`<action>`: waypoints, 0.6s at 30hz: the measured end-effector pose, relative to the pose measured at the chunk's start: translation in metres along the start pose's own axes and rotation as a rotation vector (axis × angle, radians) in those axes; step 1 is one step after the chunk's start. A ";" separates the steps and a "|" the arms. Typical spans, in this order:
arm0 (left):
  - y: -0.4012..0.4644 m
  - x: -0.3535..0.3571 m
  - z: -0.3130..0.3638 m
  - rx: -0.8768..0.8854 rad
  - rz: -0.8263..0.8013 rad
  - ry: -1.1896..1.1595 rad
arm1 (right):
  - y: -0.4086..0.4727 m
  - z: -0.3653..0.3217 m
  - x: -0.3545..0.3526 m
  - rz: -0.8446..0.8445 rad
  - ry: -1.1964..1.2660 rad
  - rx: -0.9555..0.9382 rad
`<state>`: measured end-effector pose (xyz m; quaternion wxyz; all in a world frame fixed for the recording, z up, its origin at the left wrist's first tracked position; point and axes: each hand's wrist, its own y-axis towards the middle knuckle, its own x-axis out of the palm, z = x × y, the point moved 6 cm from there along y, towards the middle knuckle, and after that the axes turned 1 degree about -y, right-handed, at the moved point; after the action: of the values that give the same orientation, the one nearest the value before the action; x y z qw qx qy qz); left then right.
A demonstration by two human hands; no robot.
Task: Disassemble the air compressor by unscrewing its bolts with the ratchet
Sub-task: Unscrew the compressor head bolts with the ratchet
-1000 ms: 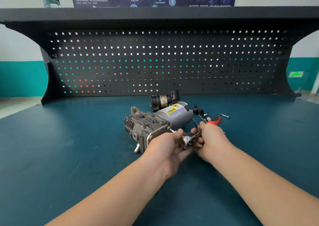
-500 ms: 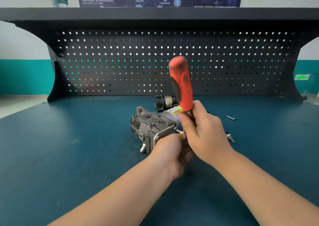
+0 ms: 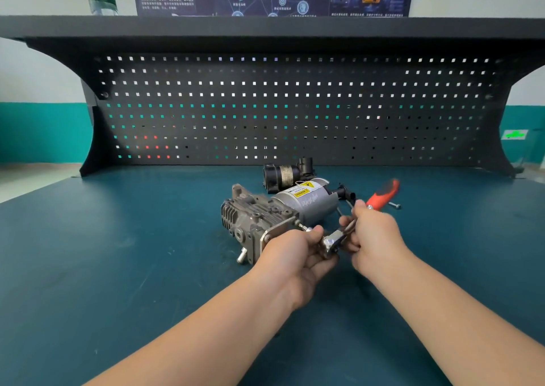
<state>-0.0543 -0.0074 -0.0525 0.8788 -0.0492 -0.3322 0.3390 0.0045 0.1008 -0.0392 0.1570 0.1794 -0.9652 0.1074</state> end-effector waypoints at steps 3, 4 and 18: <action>0.000 0.000 0.000 0.001 -0.002 -0.009 | -0.001 0.019 0.002 -0.041 0.144 0.236; -0.001 0.000 0.000 -0.001 -0.001 -0.004 | -0.002 0.019 0.003 -0.061 0.160 0.242; -0.012 0.003 -0.002 -0.021 -0.027 -0.002 | -0.077 -0.044 0.035 -0.349 -0.626 -1.257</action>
<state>-0.0449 -0.0143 -0.0489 0.8823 -0.0537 -0.3374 0.3237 0.0145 0.0317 0.0247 -0.0385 0.2292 -0.8015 -0.5509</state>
